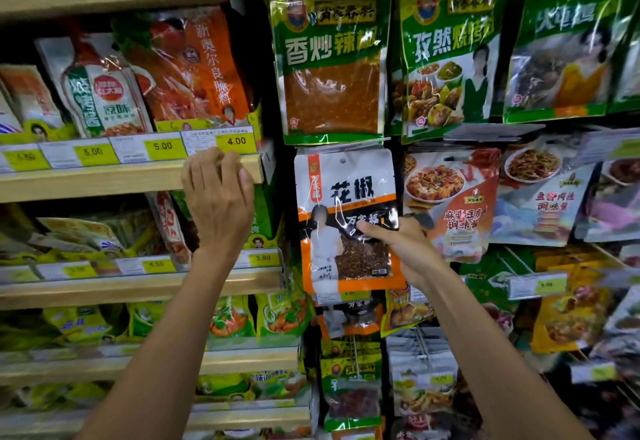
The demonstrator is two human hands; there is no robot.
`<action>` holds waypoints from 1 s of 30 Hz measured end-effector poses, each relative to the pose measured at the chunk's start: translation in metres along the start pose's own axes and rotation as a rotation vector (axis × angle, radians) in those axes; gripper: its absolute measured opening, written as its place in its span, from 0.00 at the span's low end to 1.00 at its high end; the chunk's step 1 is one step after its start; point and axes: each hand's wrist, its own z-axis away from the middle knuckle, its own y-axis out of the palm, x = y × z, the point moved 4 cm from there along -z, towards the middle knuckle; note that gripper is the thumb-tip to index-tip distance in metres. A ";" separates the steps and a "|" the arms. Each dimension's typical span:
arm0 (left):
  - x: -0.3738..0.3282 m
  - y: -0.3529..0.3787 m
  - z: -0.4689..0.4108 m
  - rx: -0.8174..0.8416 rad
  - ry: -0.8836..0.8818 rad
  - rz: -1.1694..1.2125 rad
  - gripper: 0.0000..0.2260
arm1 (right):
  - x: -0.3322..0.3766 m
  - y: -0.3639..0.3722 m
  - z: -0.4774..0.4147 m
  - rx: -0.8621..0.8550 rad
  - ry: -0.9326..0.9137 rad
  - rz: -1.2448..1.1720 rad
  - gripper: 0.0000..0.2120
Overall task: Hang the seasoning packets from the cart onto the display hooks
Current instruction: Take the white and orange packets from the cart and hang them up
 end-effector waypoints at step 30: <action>-0.121 -0.043 0.096 0.472 -0.102 0.524 0.13 | -0.084 -0.105 0.109 -0.386 -0.045 0.172 0.06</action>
